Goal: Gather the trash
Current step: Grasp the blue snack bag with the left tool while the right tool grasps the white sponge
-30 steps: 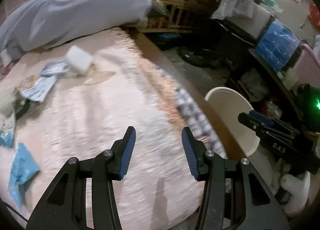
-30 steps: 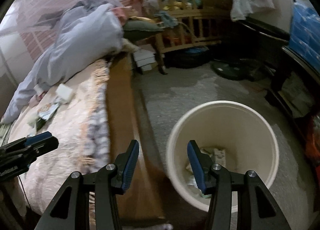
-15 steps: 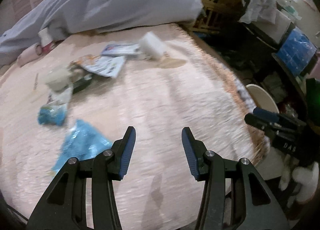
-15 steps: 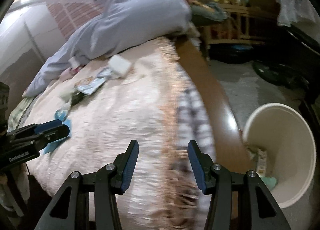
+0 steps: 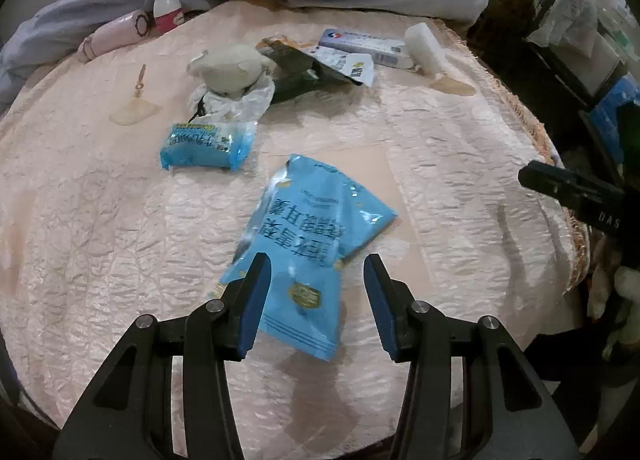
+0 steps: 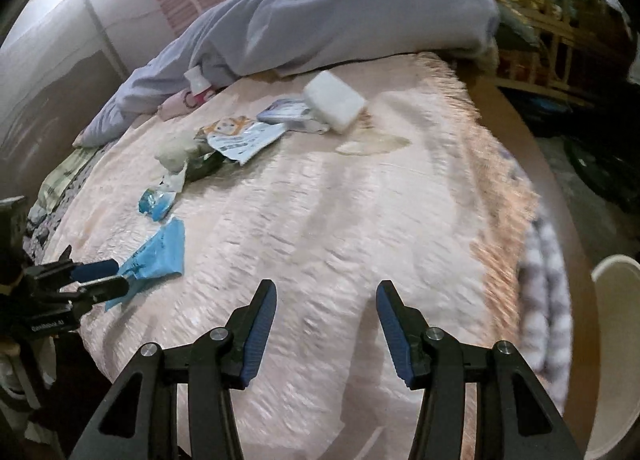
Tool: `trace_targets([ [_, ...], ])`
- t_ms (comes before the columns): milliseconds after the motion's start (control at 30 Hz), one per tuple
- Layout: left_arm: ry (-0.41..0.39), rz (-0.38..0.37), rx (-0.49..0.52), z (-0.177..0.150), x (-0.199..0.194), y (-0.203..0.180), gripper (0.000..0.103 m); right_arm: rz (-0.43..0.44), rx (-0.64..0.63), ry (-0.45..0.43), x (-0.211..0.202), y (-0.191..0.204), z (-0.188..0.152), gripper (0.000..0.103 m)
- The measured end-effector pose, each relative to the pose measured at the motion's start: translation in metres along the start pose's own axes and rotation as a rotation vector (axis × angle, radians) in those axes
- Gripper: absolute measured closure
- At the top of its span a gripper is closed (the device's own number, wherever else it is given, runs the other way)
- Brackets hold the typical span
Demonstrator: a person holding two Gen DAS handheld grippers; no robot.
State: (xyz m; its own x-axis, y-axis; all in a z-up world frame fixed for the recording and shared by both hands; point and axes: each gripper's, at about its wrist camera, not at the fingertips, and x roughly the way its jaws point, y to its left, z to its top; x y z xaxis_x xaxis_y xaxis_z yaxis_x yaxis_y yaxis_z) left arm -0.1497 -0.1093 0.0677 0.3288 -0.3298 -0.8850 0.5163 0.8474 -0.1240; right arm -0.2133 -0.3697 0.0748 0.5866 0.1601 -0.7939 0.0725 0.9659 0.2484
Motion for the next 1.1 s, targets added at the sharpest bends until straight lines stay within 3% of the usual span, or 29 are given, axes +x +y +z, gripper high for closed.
trace_targets([
  [233, -0.008, -0.014, 0.013, 0.007, 0.022, 0.000, 0.055, 0.022, -0.035, -0.003, 0.018, 0.011, 0.026, 0.052],
  [267, -0.015, -0.017, 0.014, 0.009, 0.024, 0.000, 0.054, 0.021, -0.039, -0.006, 0.021, 0.010, 0.033, 0.046],
  [300, -0.019, -0.023, 0.013, 0.011, 0.026, 0.000, 0.054, 0.019, -0.042, -0.007, 0.024, 0.010, 0.038, 0.032],
  [367, -0.024, -0.034, 0.011, 0.014, 0.030, -0.001, 0.054, 0.025, -0.043, -0.015, 0.030, 0.008, 0.051, 0.025],
  [667, -0.020, -0.080, -0.054, 0.031, 0.046, 0.004, 0.054, -0.036, -0.037, -0.038, 0.078, -0.018, 0.122, 0.025],
  [833, -0.026, -0.096, -0.079, 0.035, 0.050, 0.008, 0.054, -0.053, -0.100, -0.055, 0.103, -0.015, 0.151, 0.025],
  [867, -0.026, -0.095, -0.080, 0.035, 0.051, 0.008, 0.054, -0.053, -0.108, -0.053, 0.107, -0.014, 0.154, 0.030],
  [900, -0.030, -0.094, -0.082, 0.035, 0.051, 0.007, 0.055, -0.052, -0.113, -0.046, 0.113, -0.013, 0.156, 0.051],
  [933, -0.037, -0.093, -0.085, 0.035, 0.051, 0.007, 0.058, -0.053, -0.113, -0.031, 0.118, -0.014, 0.156, 0.058],
  [1000, -0.056, -0.099, -0.084, 0.035, 0.047, 0.004, 0.071, -0.054, -0.107, -0.029, 0.116, -0.015, 0.153, 0.059],
  [1100, -0.079, -0.099, -0.082, 0.036, 0.038, -0.001, 0.076, -0.010, -0.094, -0.045, 0.098, -0.014, 0.141, 0.060],
])
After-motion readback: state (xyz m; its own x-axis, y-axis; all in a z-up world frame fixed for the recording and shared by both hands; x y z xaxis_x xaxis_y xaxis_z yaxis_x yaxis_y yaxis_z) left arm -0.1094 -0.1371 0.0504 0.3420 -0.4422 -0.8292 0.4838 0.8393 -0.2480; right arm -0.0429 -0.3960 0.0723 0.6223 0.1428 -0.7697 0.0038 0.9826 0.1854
